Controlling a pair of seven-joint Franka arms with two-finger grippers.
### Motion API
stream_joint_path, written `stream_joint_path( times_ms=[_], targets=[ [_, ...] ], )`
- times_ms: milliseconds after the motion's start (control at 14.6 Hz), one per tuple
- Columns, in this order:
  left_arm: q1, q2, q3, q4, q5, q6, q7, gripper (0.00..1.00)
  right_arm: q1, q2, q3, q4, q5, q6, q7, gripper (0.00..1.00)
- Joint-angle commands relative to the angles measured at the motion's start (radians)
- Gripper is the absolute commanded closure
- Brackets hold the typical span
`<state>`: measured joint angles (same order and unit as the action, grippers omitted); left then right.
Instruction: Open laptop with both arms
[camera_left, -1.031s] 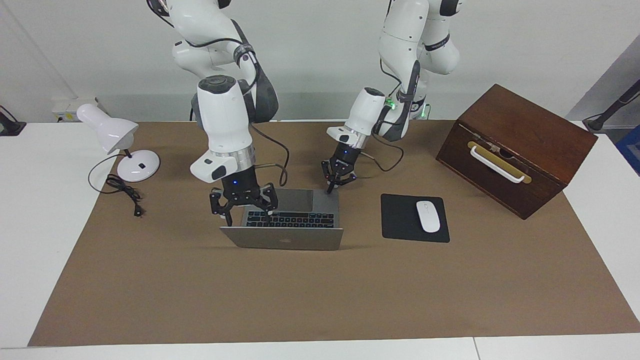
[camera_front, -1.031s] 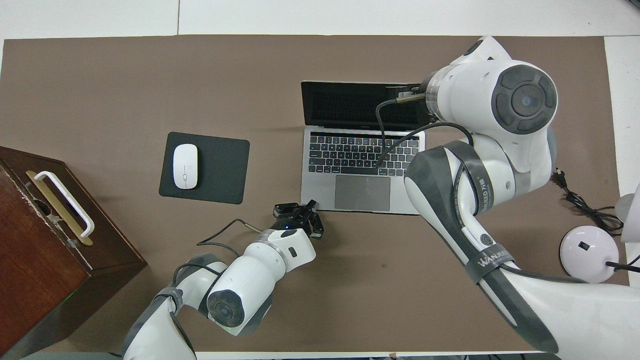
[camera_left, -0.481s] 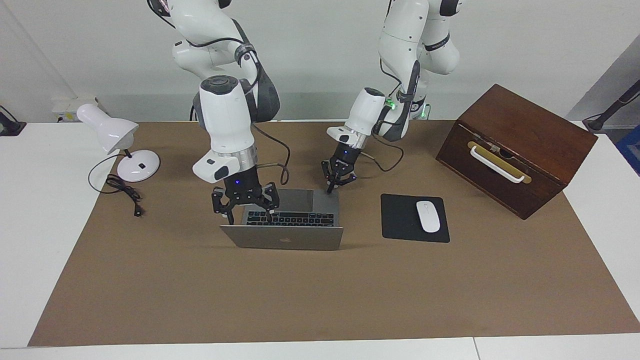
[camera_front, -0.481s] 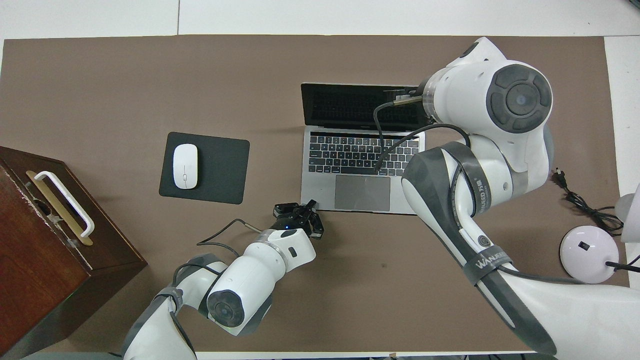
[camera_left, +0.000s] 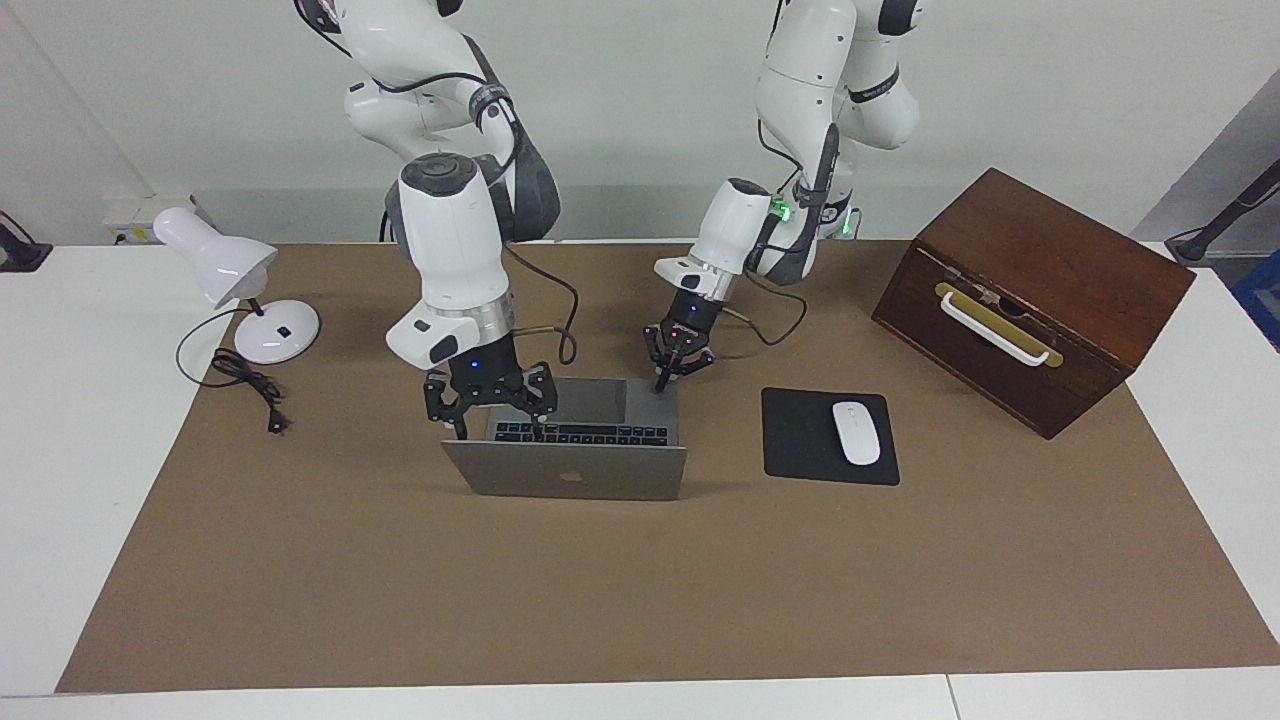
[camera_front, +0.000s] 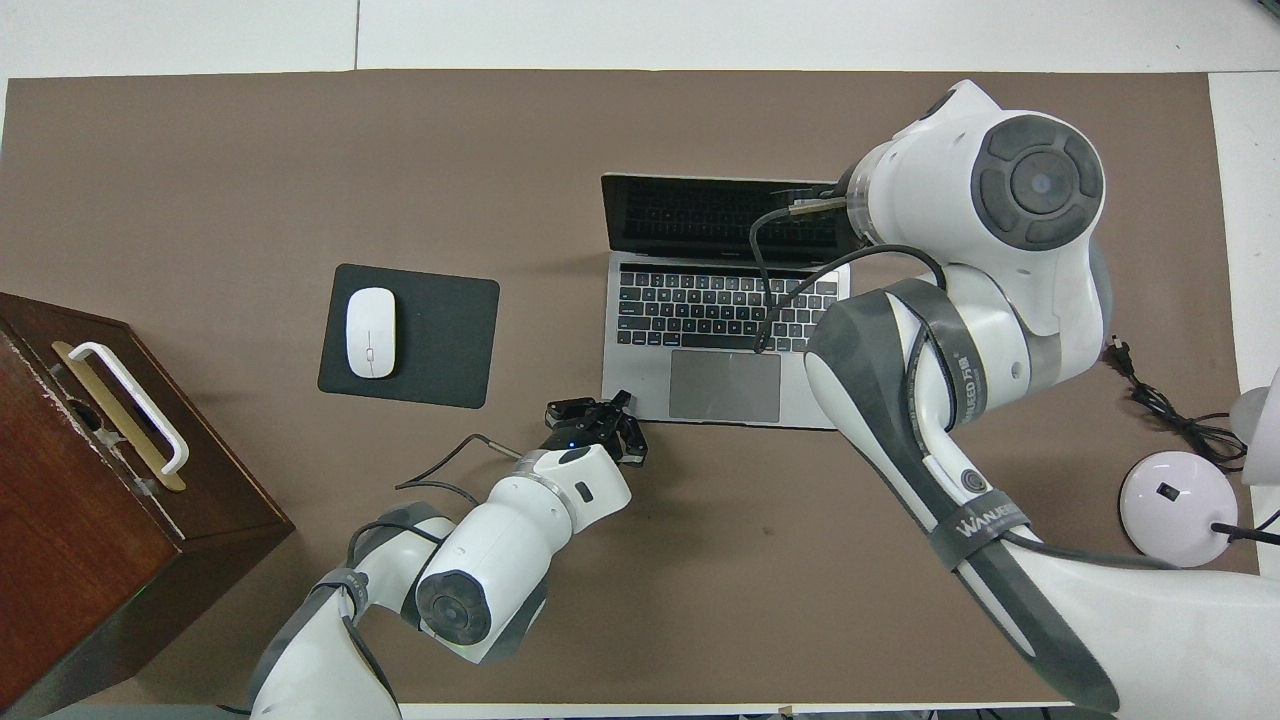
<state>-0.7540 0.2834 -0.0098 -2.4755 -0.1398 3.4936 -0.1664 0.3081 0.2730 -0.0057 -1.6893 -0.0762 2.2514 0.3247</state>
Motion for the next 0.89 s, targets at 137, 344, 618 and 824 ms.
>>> stream_joint_path(
  times_ms=[137, 344, 618, 824],
  targets=[
    [0.022, -0.013, 0.007, 0.032, -0.017, -0.059, -0.033, 1.00, -0.020, -0.085, 0.004, 0.066, 0.035, -0.244, -0.068, 0.00],
    [0.048, -0.117, 0.008, 0.053, -0.017, -0.261, -0.033, 1.00, -0.081, -0.185, 0.000, 0.050, 0.035, -0.379, -0.198, 0.00],
    [0.090, -0.236, 0.011, 0.093, -0.017, -0.500, -0.031, 1.00, -0.219, -0.279, -0.002, 0.010, 0.035, -0.464, -0.412, 0.00],
    [0.114, -0.289, 0.013, 0.167, -0.017, -0.721, -0.022, 1.00, -0.299, -0.343, -0.002, -0.074, 0.035, -0.464, -0.472, 0.00]
  ],
)
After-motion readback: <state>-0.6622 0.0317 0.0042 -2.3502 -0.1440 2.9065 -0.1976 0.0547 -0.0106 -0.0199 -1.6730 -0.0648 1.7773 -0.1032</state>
